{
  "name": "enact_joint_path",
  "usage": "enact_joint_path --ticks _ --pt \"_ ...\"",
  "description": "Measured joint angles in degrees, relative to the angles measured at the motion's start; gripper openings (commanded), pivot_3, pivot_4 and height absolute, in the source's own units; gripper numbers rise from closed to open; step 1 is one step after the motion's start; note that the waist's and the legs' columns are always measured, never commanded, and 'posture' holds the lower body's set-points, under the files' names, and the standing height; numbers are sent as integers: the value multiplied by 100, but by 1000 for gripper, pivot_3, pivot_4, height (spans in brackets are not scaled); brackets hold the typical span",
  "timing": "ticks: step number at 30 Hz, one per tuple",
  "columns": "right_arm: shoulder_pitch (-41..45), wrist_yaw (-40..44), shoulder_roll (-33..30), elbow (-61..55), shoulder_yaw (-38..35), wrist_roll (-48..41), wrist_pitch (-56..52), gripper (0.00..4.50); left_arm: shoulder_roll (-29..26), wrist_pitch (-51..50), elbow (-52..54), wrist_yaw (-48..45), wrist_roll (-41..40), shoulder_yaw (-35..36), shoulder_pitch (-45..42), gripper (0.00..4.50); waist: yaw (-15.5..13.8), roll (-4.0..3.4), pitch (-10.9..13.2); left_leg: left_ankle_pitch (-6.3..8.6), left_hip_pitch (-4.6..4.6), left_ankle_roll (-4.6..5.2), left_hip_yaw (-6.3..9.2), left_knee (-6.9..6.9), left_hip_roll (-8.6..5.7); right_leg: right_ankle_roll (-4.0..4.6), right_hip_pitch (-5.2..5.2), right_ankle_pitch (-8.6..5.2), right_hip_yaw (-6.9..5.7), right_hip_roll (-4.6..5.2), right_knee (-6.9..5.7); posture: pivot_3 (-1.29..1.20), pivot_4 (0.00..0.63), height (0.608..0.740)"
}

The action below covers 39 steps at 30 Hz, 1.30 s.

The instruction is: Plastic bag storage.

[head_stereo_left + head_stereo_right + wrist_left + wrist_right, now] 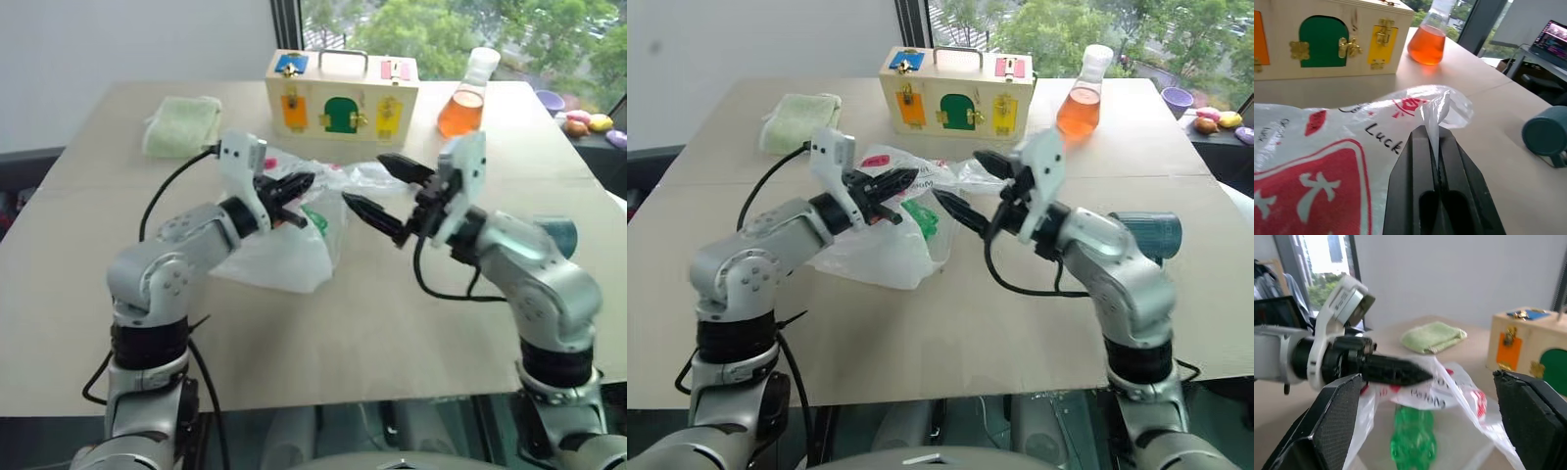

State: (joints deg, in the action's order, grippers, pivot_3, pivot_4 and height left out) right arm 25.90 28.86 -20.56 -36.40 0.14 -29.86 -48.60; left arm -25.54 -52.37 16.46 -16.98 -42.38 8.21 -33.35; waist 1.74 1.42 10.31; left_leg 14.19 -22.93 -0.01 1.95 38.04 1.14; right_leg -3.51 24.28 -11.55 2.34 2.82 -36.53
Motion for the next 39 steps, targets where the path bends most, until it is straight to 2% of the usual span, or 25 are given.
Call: enact_joint_path --ticks 3,6,8,10,13,19,23,29,30,34,36,39 --pt "-580 -440 -539 -751 -548 -29 -704 4466 34 207 -158 -54 184 -31 -151 0 -30 0 0 0 -3 0 -5 1 -2 -1 1 0 4 2 4 0 150 740" --pt "-1268 -698 -1397 -1266 -1076 84 -1429 4466 89 241 -169 -165 183 -109 -169 0 -72 -1 -1 0 -2 1 -5 -1 -2 0 0 -1 4 2 5 0 150 740" --pt "-1790 -871 -1615 -1311 -1585 191 -2046 4466 -49 251 -139 -270 278 -195 -101 0 -99 1 -2 0 -3 1 -5 0 -1 0 -1 -1 3 2 7 0 150 740" --pt "-2179 -930 -1790 -1282 -1777 269 -2285 4466 -122 274 -85 -339 404 -322 -79 0 -100 1 -2 0 -2 1 -8 0 -1 5 -1 -6 6 1 9 0 150 740" --pt "-2483 -1049 -1623 -962 -1854 355 -2350 4466 -169 292 92 -470 522 -537 -87 0 -68 2 -2 0 4 1 -17 2 1 -4 -2 -23 17 -1 13 0 150 740" --pt "-2354 -1405 -1154 -173 -1748 712 -1960 4466 -106 293 132 -460 618 -542 -158 0 -68 2 -2 0 5 2 -14 8 2 -6 -3 -27 17 -4 7 0 150 740" --pt "-2016 -1551 -1124 607 -1351 1040 -1556 3169 -109 283 259 -425 633 -525 -157 0 -76 1 -1 0 3 2 -17 9 1 -10 -3 -19 18 -3 8 0 150 740" --pt "-1929 -1508 -1196 1159 -1189 1309 -1105 410 -110 252 341 -371 626 -413 -156 0 -88 0 -1 0 0 2 -14 7 1 -11 -3 -7 16 -3 10 0 150 740" --pt "-1937 -1464 -1240 1160 -1180 1338 -1075 96 -110 229 373 -361 620 -397 -150 0 -88 0 -1 0 0 2 -14 7 1 -12 -3 -7 16 -3 11 0 150 740" --pt "-1994 -1135 -1364 1056 -1020 1297 -843 96 -118 159 458 -363 611 -370 -94 0 -83 -2 0 0 1 2 -13 7 2 -17 -3 -11 15 -4 10 0 150 740" --pt "-1944 -713 -1363 613 -856 952 -800 96 -120 129 465 -376 584 -347 -71 0 -50 -4 2 0 2 2 -12 6 5 -23 -2 -13 16 -8 9 0 150 740" --pt "-1270 -224 -1238 -20 -201 494 -725 96 -121 52 480 -392 465 -275 -95 0 27 -4 2 0 6 2 -10 7 6 -26 -4 -14 14 -9 7 0 150 740"
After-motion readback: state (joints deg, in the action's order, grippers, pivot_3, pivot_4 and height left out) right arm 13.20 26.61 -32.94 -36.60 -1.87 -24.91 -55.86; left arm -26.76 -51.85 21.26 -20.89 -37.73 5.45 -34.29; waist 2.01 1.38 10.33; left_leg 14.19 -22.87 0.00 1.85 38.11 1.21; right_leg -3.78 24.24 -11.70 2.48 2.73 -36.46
